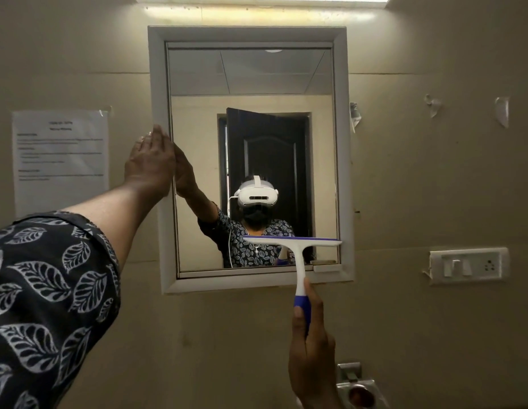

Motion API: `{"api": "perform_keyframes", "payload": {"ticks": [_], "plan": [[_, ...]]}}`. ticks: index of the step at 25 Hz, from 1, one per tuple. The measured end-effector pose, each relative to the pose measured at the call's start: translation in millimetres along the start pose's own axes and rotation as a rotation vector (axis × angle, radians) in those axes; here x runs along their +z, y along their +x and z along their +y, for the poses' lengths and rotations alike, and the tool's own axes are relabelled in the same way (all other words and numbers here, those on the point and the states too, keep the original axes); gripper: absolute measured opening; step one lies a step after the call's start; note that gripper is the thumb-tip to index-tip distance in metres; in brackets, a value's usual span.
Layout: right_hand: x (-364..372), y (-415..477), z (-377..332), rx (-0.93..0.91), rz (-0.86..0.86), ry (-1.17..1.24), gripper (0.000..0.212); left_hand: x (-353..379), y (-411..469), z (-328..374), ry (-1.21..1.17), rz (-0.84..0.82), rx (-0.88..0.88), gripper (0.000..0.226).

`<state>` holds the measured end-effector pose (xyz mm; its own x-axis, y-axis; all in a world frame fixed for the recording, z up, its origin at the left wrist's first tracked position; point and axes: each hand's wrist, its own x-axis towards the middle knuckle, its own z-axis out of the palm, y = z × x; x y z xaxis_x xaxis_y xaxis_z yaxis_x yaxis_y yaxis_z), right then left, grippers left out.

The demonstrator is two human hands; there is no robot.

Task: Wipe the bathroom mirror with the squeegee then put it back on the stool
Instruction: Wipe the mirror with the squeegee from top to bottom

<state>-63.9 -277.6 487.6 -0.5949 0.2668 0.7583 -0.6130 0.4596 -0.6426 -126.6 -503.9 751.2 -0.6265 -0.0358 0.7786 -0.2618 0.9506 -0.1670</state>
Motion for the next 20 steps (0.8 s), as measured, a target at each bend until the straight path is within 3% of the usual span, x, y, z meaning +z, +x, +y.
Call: {"api": "perform_keyframes", "payload": {"ticks": [11,15,20], "plan": [[-1.8,-19.0,-2.0,0.107,-0.049,-0.045,0.045,0.2,0.0,-1.0,-0.004,0.012,-0.007,0.099],[-14.1,21.5,-47.9,-0.104,-0.004,0.033,0.044,2.0,0.9,0.1,-0.013,0.026,-0.014,0.097],[-6.1,151.8,-141.8,-0.406,-0.030,0.006,0.042,3.9,2.1,1.2,-0.063,0.067,-0.024,0.092]]}}
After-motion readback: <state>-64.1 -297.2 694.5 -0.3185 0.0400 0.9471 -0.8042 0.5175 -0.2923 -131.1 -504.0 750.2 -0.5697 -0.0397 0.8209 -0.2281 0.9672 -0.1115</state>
